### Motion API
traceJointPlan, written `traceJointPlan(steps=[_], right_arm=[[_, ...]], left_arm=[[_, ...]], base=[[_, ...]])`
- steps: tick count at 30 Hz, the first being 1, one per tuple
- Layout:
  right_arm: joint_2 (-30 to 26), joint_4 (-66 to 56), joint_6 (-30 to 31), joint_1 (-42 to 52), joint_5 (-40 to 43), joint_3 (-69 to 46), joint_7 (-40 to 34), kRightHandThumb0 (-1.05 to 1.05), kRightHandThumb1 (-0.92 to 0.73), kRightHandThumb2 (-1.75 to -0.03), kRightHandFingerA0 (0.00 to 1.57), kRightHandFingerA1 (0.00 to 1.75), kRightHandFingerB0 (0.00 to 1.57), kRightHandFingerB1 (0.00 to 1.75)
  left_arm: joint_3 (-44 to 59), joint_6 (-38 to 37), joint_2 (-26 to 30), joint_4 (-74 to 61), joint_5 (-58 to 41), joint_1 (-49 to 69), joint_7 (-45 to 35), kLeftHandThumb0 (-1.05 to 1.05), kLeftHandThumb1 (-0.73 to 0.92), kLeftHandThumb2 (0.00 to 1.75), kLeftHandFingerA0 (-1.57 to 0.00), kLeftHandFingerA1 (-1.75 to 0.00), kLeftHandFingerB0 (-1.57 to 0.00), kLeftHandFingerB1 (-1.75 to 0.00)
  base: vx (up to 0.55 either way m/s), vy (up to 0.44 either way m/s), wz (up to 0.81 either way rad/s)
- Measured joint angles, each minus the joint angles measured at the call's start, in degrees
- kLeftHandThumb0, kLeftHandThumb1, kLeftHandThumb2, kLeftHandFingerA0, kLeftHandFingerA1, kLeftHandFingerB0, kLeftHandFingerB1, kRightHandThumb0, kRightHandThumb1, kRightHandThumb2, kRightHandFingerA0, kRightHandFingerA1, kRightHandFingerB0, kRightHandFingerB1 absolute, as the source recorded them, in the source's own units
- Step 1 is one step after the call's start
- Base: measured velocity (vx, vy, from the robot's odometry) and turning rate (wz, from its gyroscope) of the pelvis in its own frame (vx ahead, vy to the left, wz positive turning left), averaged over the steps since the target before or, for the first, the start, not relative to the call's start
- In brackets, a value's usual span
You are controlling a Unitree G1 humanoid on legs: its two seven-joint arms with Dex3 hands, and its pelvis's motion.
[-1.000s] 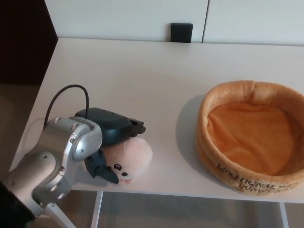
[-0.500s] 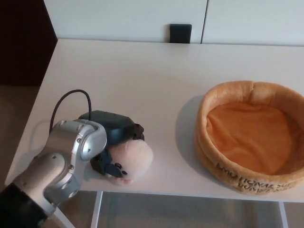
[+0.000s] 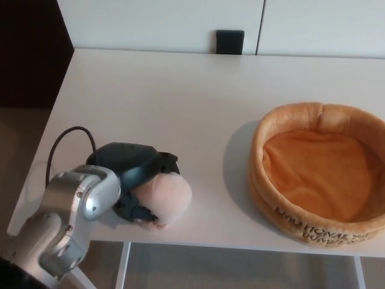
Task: The robot walks towards a table in front, picks a dumpling toy with left hand and puts it in an orange round plate
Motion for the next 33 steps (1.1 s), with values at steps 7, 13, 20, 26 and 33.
traceJointPlan(steps=[7,13,20,26,33], right_arm=[[0.0,-0.2,0.1,-0.5,-0.1,0.3,0.3,-0.44,-0.67,-0.60,0.75,0.46,0.31,0.31],[0.0,-0.2,0.4,-0.8,-0.3,1.0,0.3,-0.52,-0.57,-0.82,0.68,0.58,0.27,0.43],[0.7,1.0,1.3,-0.8,-0.6,1.5,0.4,-0.44,-0.68,-0.61,0.73,0.45,0.30,0.31],[1.5,1.7,2.1,-0.6,-1.0,2.1,0.4,-0.43,-0.68,-0.61,0.73,0.45,0.31,0.31],[2.2,1.6,2.8,-0.8,-1.9,3.7,0.3,-0.45,-0.67,-0.61,0.74,0.47,0.30,0.31]], left_arm=[[10.8,-1.4,-5.2,-0.9,-5.9,-2.4,4.4,-0.16,0.83,0.62,-0.71,-1.66,-0.77,-0.93],[15.3,-1.4,-6.8,-2.1,-8.9,-11.0,5.6,-0.19,0.76,0.64,-0.75,-1.57,-0.84,-0.82],[12.5,-1.4,-7.0,-1.9,-8.3,-19.8,6.0,-0.22,0.78,0.69,-0.84,-1.62,-0.79,-1.12],[5.3,-2.3,-7.9,0.2,-6.3,-25.3,6.0,-0.21,0.78,0.62,-0.77,-1.67,-0.67,-1.23],[-3.5,-2.6,-13.4,5.5,-3.2,-28.3,6.8,-0.17,0.72,0.60,-0.75,-1.67,-0.59,-1.40]], base=[[0.00,0.000,0.00],[0.00,0.000,0.00],[0.00,0.000,0.00],[0.00,0.000,0.00],[0.00,0.000,0.00]])
